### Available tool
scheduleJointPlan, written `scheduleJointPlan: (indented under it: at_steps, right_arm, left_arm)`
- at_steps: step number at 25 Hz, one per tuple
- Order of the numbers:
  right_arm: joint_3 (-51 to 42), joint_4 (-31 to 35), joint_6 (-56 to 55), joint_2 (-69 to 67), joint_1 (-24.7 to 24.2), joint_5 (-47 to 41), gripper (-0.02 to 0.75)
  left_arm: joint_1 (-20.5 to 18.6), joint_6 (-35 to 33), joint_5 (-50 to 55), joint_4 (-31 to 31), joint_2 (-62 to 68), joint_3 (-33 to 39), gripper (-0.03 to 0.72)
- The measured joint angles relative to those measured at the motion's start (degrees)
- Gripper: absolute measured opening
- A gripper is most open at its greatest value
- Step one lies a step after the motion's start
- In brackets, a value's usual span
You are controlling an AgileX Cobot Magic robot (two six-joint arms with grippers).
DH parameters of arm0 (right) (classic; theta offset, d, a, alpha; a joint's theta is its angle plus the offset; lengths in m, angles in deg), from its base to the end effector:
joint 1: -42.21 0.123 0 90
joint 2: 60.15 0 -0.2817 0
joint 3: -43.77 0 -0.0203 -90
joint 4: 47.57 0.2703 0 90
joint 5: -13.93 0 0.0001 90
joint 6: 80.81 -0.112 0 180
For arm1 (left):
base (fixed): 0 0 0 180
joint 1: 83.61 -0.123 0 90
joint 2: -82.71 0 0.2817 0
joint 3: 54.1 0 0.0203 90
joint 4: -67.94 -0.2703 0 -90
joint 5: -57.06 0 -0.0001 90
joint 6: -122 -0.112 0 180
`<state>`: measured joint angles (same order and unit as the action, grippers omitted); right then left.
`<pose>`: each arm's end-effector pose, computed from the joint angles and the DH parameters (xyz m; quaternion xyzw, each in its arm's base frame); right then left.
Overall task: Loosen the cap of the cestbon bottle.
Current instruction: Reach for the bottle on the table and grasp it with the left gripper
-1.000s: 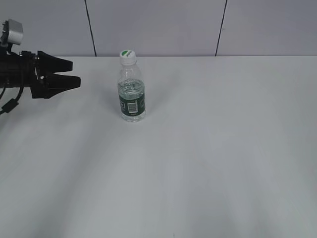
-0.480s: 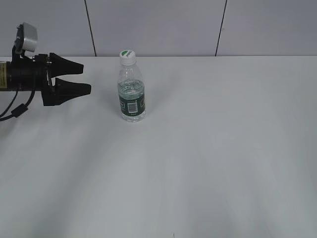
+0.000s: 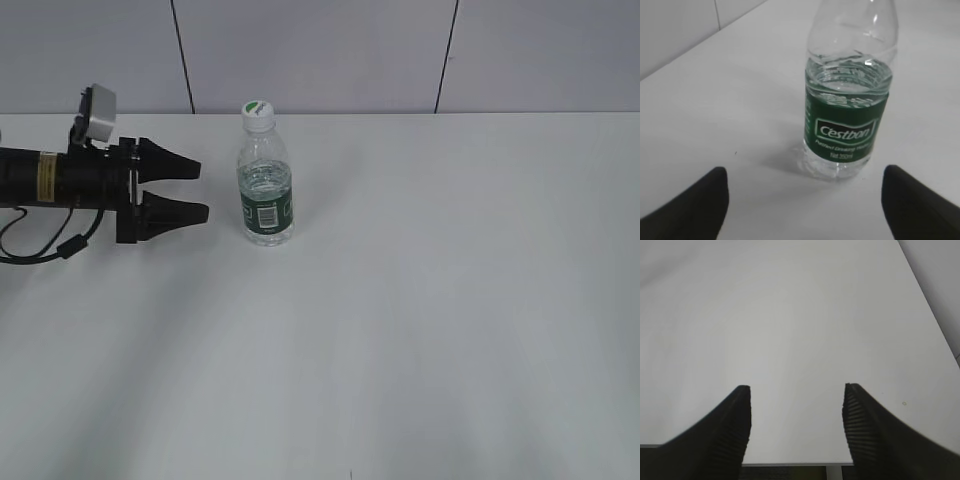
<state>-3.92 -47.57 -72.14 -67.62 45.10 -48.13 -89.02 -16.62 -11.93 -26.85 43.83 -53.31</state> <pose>0.0305 0.0015 0.2794 -0.0860 0.8493 -0.0263 0.5202 0.4279 -0.0641 0.0625 0.4914 0.6509 -0.3546 0.4573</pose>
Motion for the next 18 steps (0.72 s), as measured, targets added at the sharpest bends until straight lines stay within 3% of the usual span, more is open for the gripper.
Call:
scheduleJointPlan:
  at_steps: [10, 18]
  right_arm:
    - [0.0, 0.0, 0.0, 0.0, 0.0, 0.0, 0.447]
    - [0.0, 0.0, 0.0, 0.0, 0.0, 0.0, 0.447]
  left_arm:
    - [7.2, -0.9, -0.1, 1.3, 4.1, -2.9, 0.571]
    - [8.8, -3.3, -0.1, 4.9, 4.2, -3.0, 0.571]
